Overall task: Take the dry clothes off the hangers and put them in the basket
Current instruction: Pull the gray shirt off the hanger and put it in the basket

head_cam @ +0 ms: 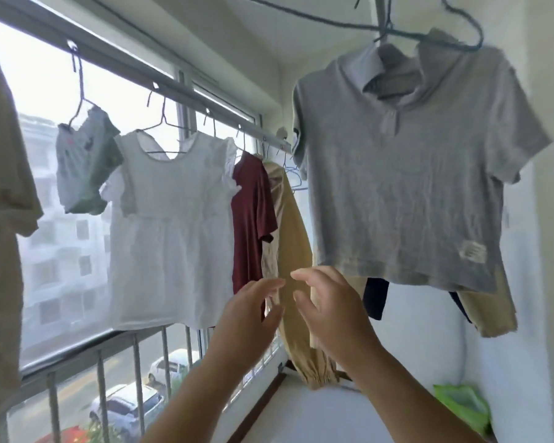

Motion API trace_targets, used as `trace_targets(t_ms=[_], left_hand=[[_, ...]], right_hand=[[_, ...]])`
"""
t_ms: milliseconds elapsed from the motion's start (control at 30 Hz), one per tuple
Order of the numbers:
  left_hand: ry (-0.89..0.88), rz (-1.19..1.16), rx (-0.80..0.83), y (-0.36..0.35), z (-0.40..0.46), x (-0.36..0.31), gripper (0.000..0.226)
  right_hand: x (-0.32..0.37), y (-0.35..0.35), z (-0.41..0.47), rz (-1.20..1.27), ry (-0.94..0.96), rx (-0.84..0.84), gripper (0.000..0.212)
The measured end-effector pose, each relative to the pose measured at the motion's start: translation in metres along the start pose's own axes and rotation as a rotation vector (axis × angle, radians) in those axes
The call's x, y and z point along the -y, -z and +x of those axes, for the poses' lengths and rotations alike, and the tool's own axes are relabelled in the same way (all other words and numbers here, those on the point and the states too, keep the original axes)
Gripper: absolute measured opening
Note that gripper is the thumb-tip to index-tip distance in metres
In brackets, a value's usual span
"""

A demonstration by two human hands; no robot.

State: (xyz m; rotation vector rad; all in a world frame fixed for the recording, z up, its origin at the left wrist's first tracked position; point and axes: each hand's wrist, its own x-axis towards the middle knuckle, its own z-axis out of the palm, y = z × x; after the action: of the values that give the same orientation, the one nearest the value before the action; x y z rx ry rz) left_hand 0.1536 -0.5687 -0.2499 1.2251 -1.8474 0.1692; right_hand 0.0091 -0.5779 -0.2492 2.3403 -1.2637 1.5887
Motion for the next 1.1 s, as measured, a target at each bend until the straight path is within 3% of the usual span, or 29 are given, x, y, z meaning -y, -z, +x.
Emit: trace_targets(t_ms=[133,333,667,900,1100], left_hand=[[-0.098,0.008,-0.067,0.013,0.046,-0.034,0.033],[-0.208,0.041,-0.160,0.010,0.111,-0.080,0.034],[-0.222,0.194,-0.267,0.008,0.215,-0.123,0.054],[-0.203,0.230,-0.421,0.016,0.272,-0.135,0.054],[-0.143,0.232,-0.454,0.030,0.315,-0.136,0.055]], right_hand=[[0.003,0.039,0.043,-0.040,0.084,-0.129,0.028],[-0.017,0.099,0.105,-0.201,0.138,-0.185,0.032],[-0.061,0.159,0.205,-0.656,0.303,-0.248,0.035],[-0.053,0.174,0.251,-0.802,0.371,-0.293,0.039],[-0.043,0.174,0.271,-0.899,0.340,-0.329,0.045]])
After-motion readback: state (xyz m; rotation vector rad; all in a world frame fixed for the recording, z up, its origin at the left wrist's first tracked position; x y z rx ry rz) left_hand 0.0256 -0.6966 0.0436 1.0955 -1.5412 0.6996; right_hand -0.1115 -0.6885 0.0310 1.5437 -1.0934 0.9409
